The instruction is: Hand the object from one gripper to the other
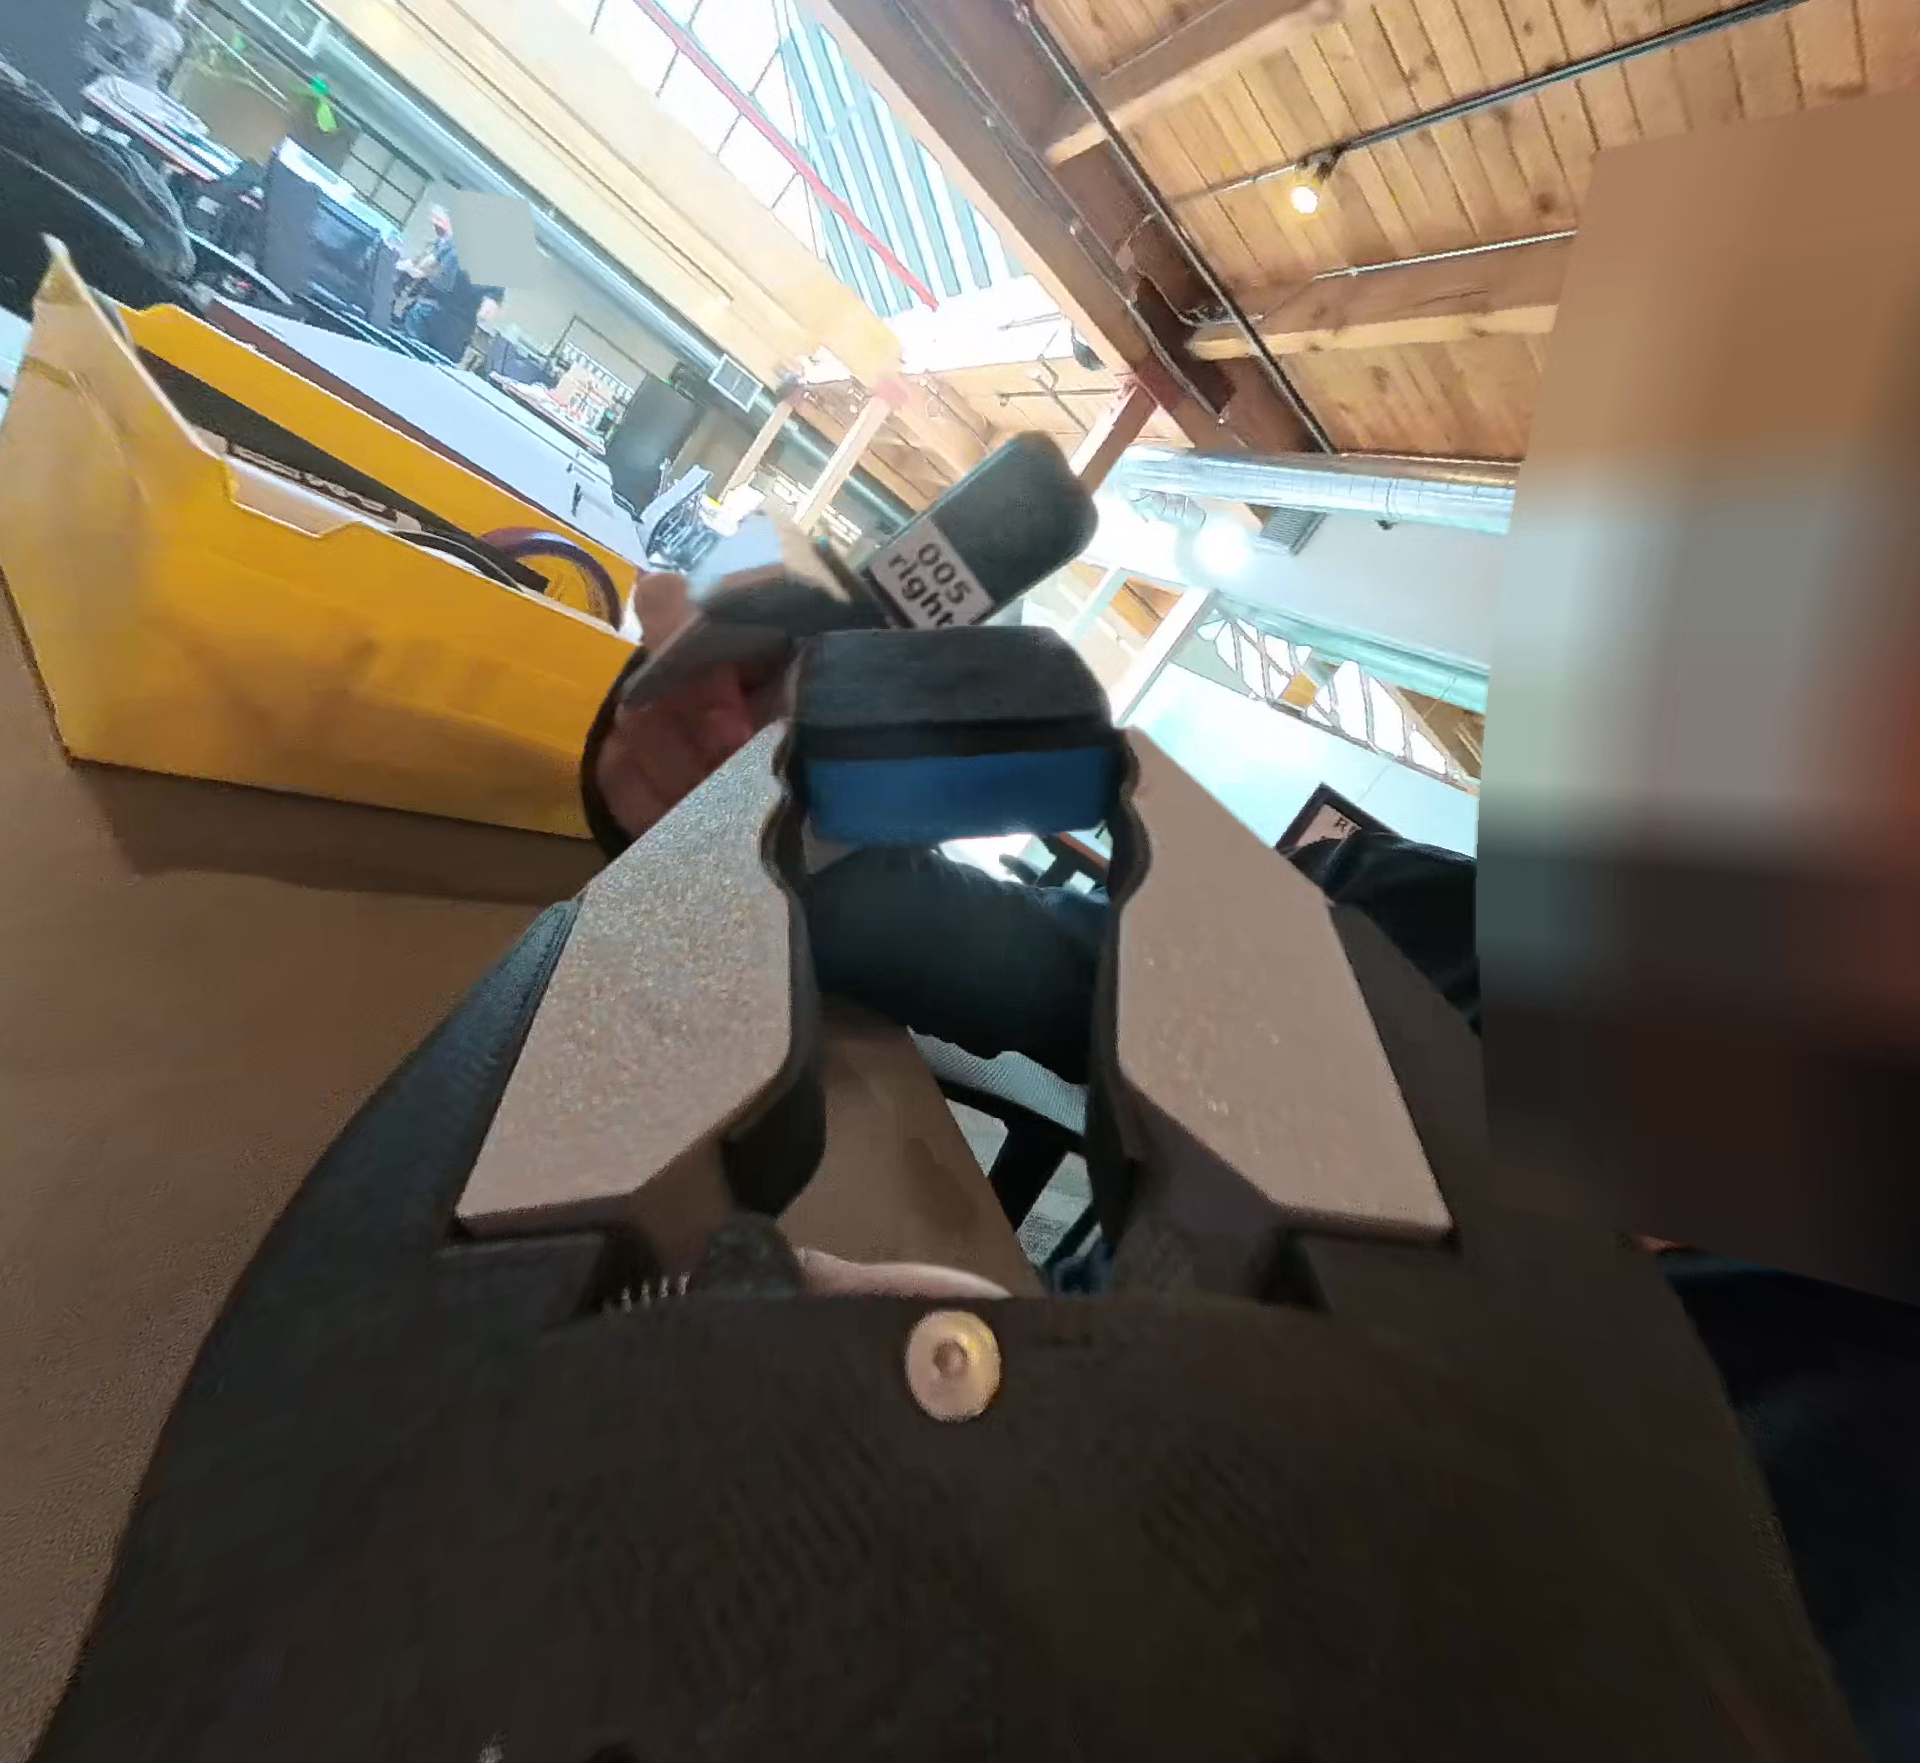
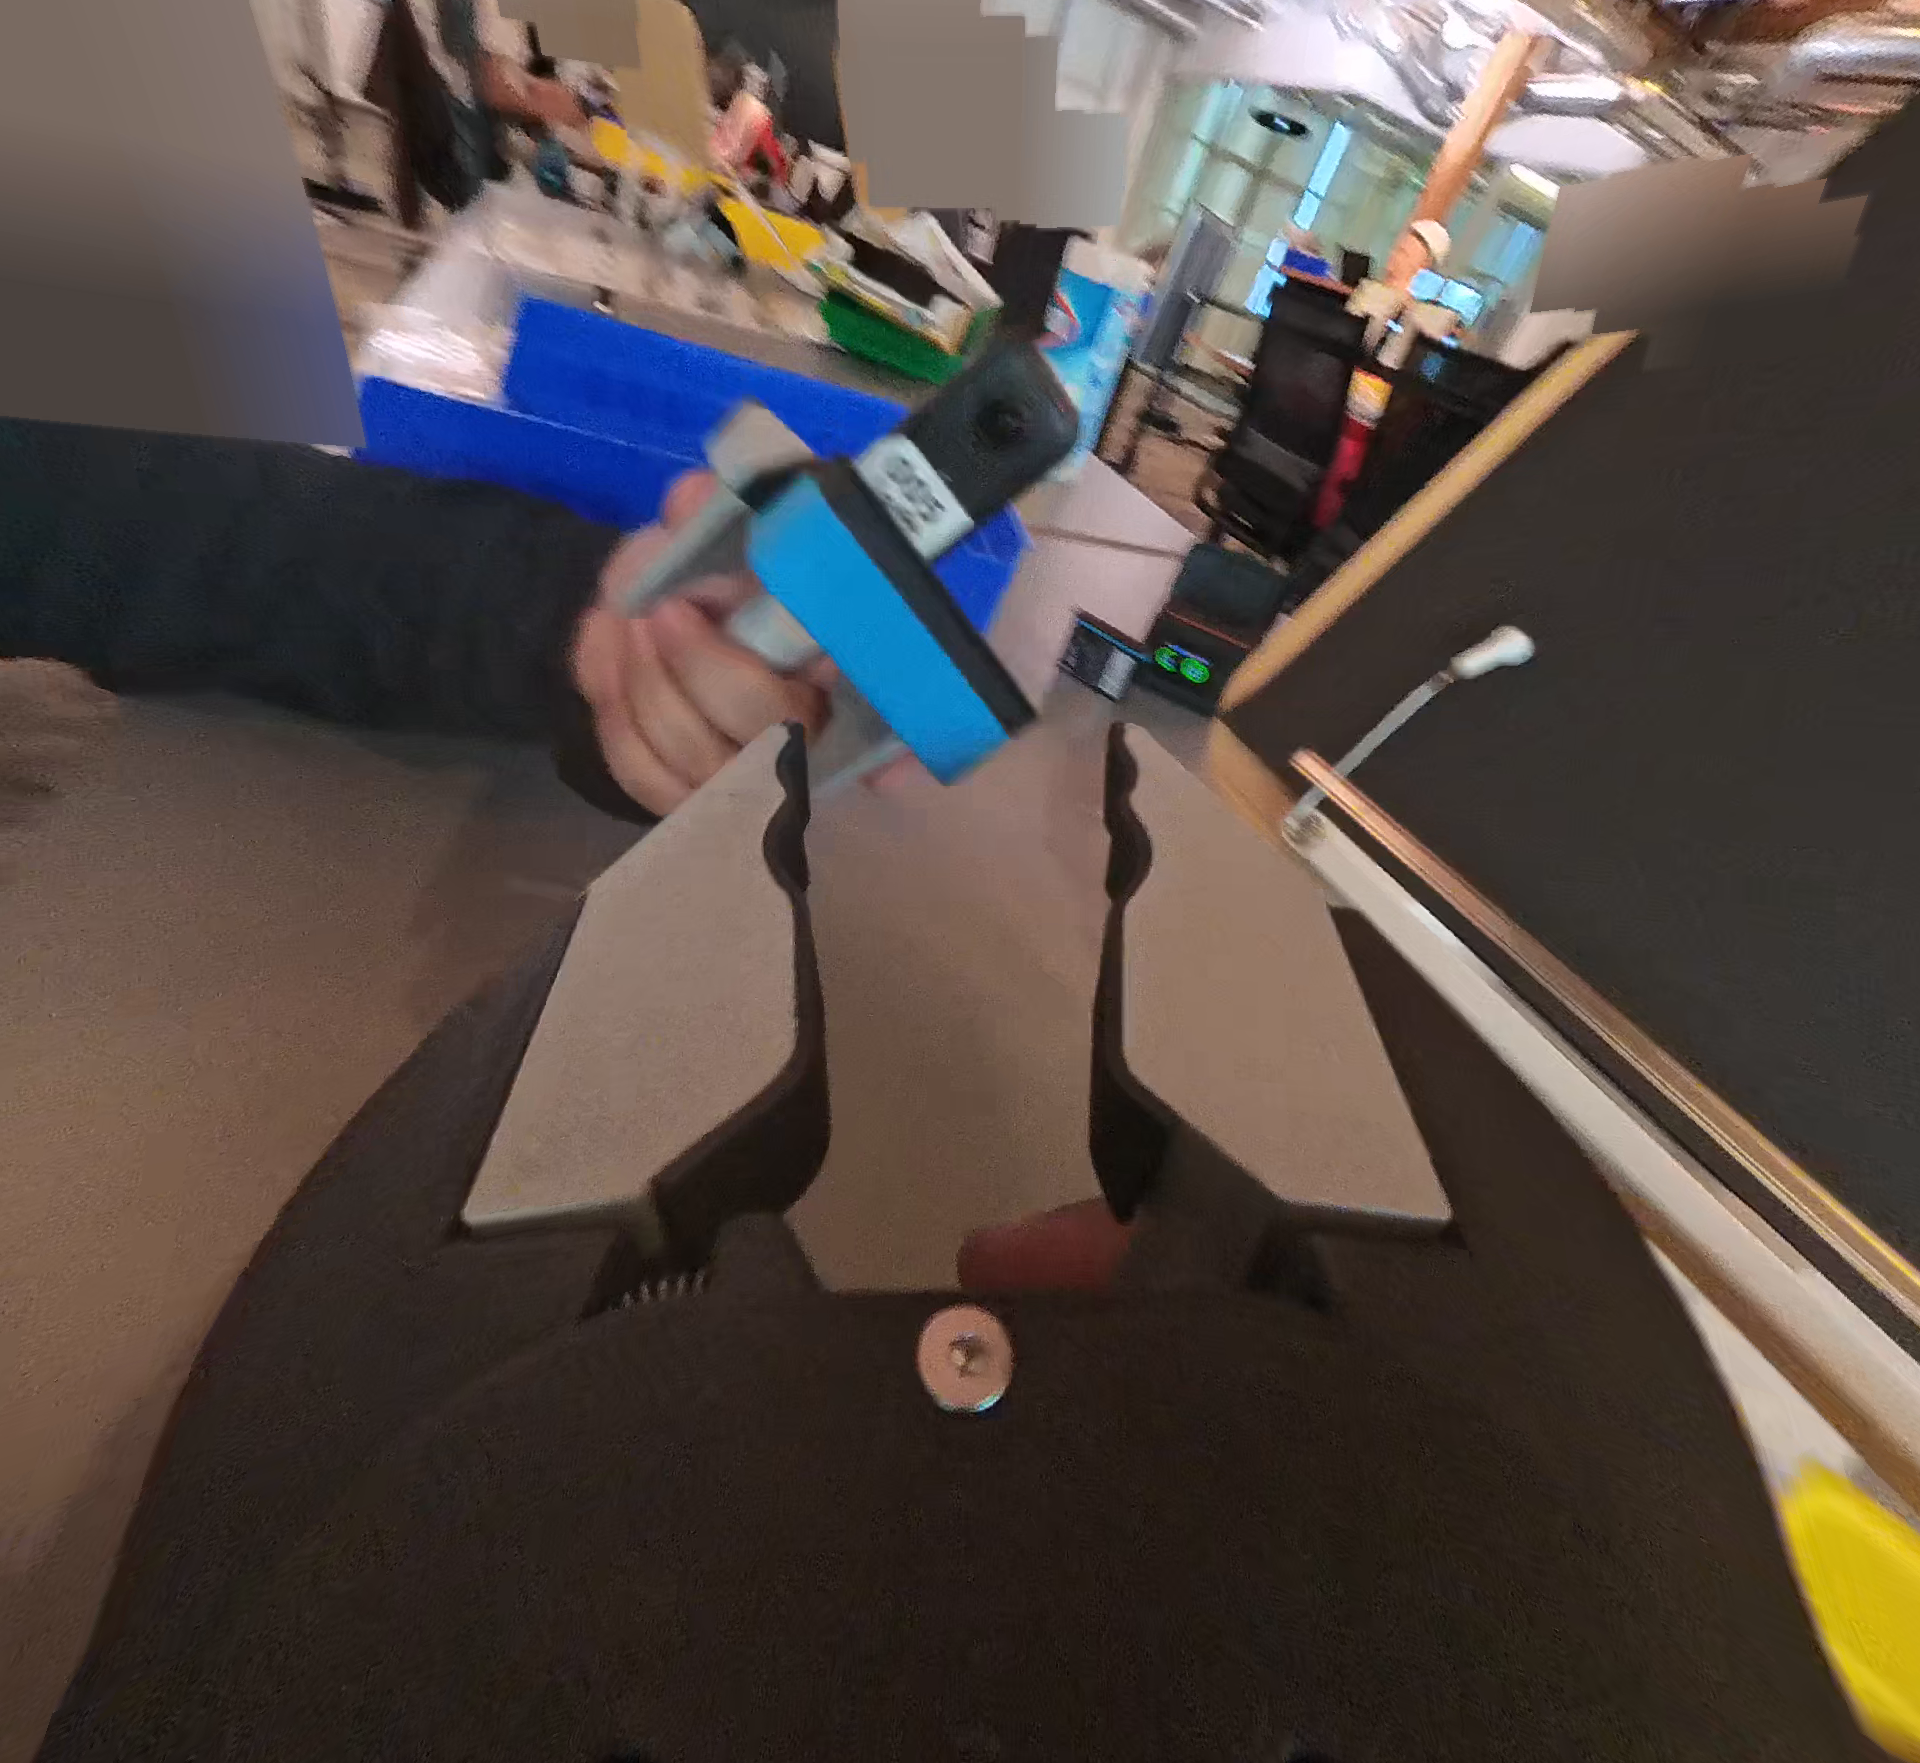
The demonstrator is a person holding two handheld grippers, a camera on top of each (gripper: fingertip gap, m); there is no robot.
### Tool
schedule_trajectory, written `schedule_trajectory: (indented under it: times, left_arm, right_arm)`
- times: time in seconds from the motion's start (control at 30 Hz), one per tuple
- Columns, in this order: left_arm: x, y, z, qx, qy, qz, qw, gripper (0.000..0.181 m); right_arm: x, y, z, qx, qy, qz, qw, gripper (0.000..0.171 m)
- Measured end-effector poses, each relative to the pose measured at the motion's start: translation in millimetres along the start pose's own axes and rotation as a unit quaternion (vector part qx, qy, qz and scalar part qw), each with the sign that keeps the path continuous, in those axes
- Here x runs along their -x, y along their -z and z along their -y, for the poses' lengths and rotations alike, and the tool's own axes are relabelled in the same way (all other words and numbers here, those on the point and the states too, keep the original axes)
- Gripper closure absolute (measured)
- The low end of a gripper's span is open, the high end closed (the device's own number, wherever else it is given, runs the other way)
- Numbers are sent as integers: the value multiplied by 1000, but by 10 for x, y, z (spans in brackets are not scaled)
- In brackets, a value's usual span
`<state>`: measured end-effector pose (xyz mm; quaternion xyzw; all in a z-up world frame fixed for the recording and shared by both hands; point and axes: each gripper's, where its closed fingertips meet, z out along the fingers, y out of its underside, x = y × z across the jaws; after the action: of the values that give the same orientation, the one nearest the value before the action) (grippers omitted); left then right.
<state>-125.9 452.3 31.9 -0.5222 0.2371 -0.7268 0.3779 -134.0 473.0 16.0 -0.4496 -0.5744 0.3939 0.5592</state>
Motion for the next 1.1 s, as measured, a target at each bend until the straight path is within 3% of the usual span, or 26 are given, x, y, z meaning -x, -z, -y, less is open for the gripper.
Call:
schedule_trajectory:
  times: [0.03,0.1,0.17,0.27,0.37,0.43,0.53,0.7,0.77,0.83,0.93,1.03,1.1]
  left_arm:
    - [11,-18,-12,0,3,0,1000,125]
    - [-6,-55,-56,5,26,-18,999,125]
    - [53,-46,-22,-7,39,-9,999,125]
    - [499,174,182,-30,-43,172,984,124]
    - [734,437,212,45,-214,331,918,125]
    - [783,471,148,118,-322,381,859,117]
    - [752,355,19,182,-458,389,778,118]
    - [817,208,-213,252,-569,382,683,127]
    - [820,155,-262,257,-568,377,685,129]
    - [794,153,-277,264,-576,368,681,160]
    - [754,202,-288,275,-580,351,681,161]
    - [488,84,-119,180,-558,310,748,162]
    - [235,11,-16,113,-545,260,789,162]
  right_arm:
    - [65,3,32,-2,5,15,1000,119]
    - [26,-8,35,9,32,-15,999,142]
    - [-38,-11,-14,36,48,-39,997,144]
    - [-341,67,-227,121,82,-117,982,146]
    - [-541,138,-511,214,92,-164,958,147]
    - [-499,132,-653,246,65,-140,957,147]
    - [-473,158,-811,288,64,-124,947,147]
    - [-373,103,-769,295,131,-126,938,147]
    - [-307,70,-740,293,168,-121,933,147]
    - [-233,69,-748,297,206,-106,926,146]
    - [-189,92,-709,279,233,-95,927,143]
    - [-144,109,-530,211,149,-66,964,137]
    - [-101,119,-394,161,77,-36,983,116]
